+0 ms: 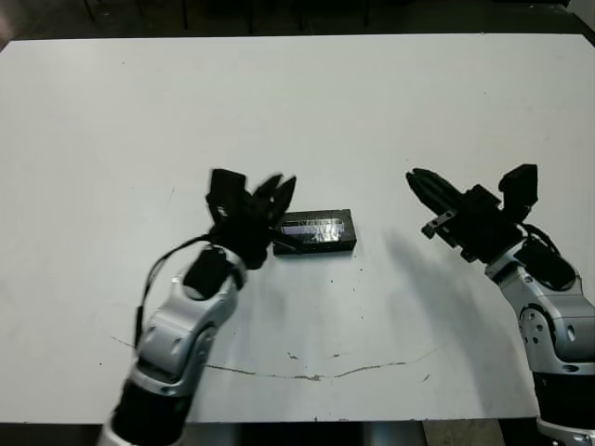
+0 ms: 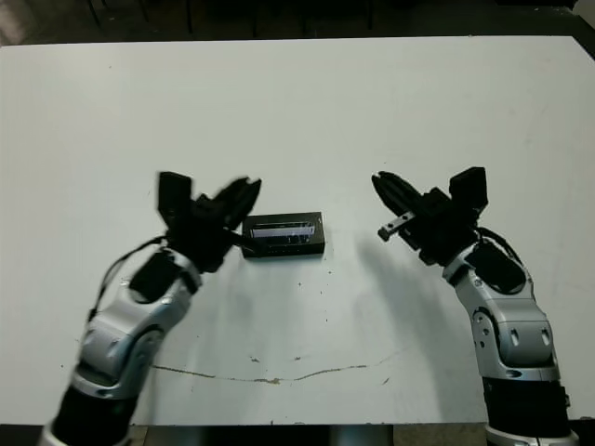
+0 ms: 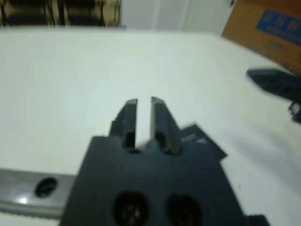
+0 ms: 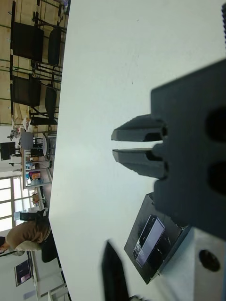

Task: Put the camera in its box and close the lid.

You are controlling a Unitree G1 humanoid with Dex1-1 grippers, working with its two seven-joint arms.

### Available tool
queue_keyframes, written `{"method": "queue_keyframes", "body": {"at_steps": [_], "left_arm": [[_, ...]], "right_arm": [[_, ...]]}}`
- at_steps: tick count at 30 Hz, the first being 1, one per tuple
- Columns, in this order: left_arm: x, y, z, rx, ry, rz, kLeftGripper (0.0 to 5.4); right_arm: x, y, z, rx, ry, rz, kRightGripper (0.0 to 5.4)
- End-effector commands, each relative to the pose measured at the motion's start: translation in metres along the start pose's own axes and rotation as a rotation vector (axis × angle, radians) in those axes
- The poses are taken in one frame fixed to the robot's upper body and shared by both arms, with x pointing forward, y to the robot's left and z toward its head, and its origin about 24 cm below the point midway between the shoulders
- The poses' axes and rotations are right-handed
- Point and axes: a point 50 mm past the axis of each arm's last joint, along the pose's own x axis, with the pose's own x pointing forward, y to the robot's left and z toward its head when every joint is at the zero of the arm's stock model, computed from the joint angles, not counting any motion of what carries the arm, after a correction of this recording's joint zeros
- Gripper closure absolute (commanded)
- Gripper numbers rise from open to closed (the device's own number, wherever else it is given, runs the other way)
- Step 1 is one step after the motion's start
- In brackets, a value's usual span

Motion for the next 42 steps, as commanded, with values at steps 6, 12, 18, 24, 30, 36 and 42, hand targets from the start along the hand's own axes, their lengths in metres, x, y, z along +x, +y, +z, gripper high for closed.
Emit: {"method": "queue_keyframes", "body": {"at_steps": [6, 12, 18, 24, 30, 36, 42], "left_arm": [[0.001, -0.006, -0.042, 0.090, 0.184, -0.039, 5.38], [-0.005, -0.006, -0.056, 0.104, 0.234, -0.056, 5.38], [-0.008, -0.001, -0.059, 0.090, 0.262, -0.052, 5.38], [-0.016, 0.007, -0.035, 0.056, 0.123, -0.045, 5.38], [-0.028, 0.025, -0.006, 0.028, -0.093, 0.019, 5.38], [-0.046, 0.051, 0.025, 0.129, -0.302, 0.104, 5.38], [-0.061, 0.098, 0.052, 0.262, -0.494, 0.265, 5.38]], "right_arm": [[-0.002, 0.001, -0.004, 0.010, 0.008, -0.004, 5.40], [-0.001, 0.001, -0.005, 0.022, 0.013, 0.006, 5.40], [0.000, 0.001, -0.004, 0.023, 0.020, 0.009, 5.40], [-0.001, 0.002, -0.005, 0.036, 0.019, -0.005, 5.40], [-0.001, 0.006, -0.008, 0.055, -0.002, -0.038, 5.40], [0.005, 0.014, -0.010, 0.043, -0.025, -0.076, 5.40], [0.012, 0.019, -0.005, 0.020, -0.070, -0.128, 5.40]]}}
